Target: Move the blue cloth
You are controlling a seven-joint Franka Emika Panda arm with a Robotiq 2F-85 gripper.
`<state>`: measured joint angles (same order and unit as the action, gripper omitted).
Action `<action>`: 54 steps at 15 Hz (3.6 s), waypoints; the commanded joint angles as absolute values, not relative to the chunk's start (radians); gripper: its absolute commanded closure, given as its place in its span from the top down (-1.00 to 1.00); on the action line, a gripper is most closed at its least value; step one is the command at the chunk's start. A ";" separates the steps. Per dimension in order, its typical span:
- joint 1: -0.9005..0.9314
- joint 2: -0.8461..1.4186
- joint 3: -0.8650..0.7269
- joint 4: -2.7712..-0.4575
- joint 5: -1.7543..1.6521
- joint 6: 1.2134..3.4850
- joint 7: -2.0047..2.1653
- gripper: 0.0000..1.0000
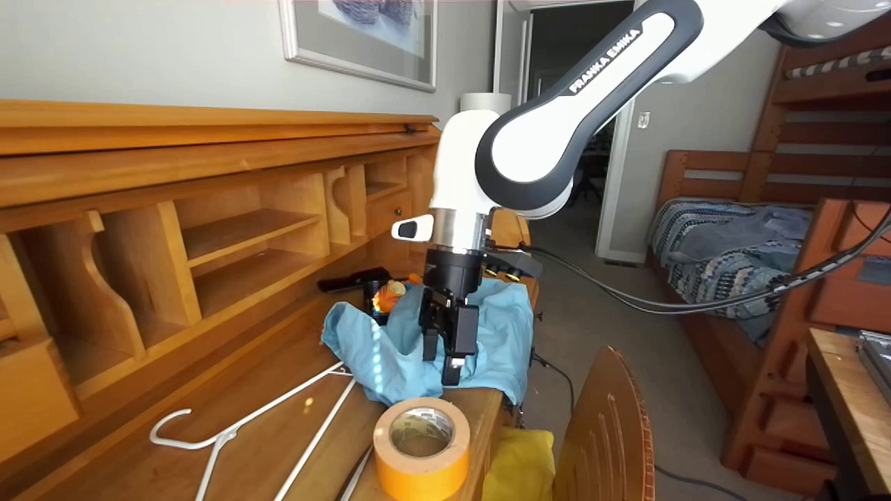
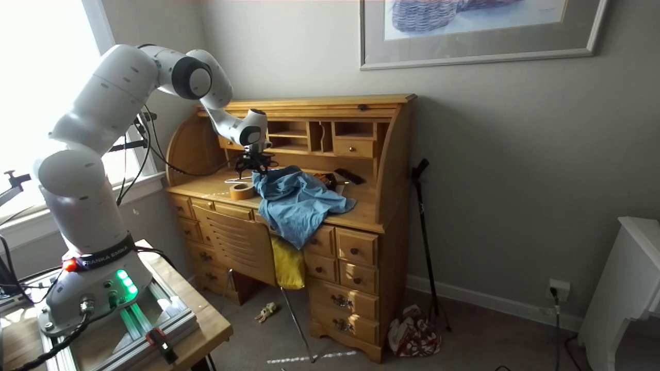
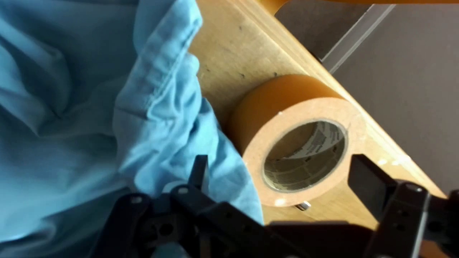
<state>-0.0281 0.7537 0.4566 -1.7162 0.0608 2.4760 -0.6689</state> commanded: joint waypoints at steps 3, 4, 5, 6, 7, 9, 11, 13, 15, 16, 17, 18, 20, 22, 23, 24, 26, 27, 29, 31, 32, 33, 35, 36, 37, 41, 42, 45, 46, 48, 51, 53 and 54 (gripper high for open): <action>-0.047 0.728 0.505 -1.656 0.135 2.370 -0.890 1.00; -0.037 0.709 0.493 -1.658 0.140 2.385 -0.884 1.00; -0.020 0.683 0.469 -1.664 0.147 2.410 -0.829 1.00; -0.005 0.662 0.441 -1.673 0.157 2.455 -0.763 1.00; -0.003 0.648 0.426 -1.676 0.169 2.478 -0.728 1.00; 0.003 0.624 0.393 -1.687 0.184 2.513 -0.650 1.00; 0.012 0.614 0.352 -1.696 0.181 2.542 -0.562 1.00; 0.020 0.621 0.309 -1.707 0.165 2.577 -0.473 1.00; 0.025 0.634 0.268 -1.727 0.156 2.617 -0.388 1.00; 0.031 0.641 0.246 -1.736 0.154 2.628 -0.344 1.00; 0.036 0.645 0.226 -1.747 0.153 2.638 -0.298 1.00; 0.041 0.651 0.207 -1.758 0.155 2.648 -0.252 1.00; 0.044 0.652 0.183 -1.782 0.169 2.672 -0.166 1.00; 0.053 0.646 0.160 -1.811 0.176 2.704 -0.073 1.00; 0.059 0.645 0.148 -1.821 0.179 2.720 -0.024 1.00; 0.068 0.646 0.135 -1.828 0.181 2.734 0.026 1.00; 0.090 0.651 0.107 -1.838 0.186 2.755 0.130 1.00; 0.103 0.657 0.093 -1.840 0.189 2.768 0.183 1.00; 0.109 0.681 0.094 -1.833 0.204 2.792 0.238 0.45; 0.112 0.697 0.102 -1.834 0.207 2.841 0.244 0.15; 0.114 0.704 0.105 -1.834 0.210 2.861 0.248 0.01; 0.123 0.709 0.098 -1.837 0.206 2.888 0.260 -0.15; 0.133 0.717 0.092 -1.839 0.204 2.924 0.273 -0.40; 0.119 0.714 0.101 -1.828 0.191 2.881 0.245 -0.56; 0.120 0.717 0.101 -1.828 0.191 2.886 0.246 -0.18; 0.120 0.718 0.100 -1.827 0.191 2.886 0.245 -0.55; 0.120 0.718 0.100 -1.827 0.191 2.886 0.245 -0.55; 0.109 0.735 0.128 -1.812 0.219 2.993 0.250 -1.00; 0.102 0.741 0.144 -1.802 0.237 3.034 0.258 -1.00; 0.093 0.760 0.174 -1.785 0.267 3.146 0.266 -0.98; 0.085 0.818 0.219 -1.727 0.294 3.296 0.291 -0.98; 0.098 0.871 0.232 -1.670 0.299 3.389 0.322 -0.98; 0.111 0.902 0.231 -1.635 0.303 3.430 0.339 -0.98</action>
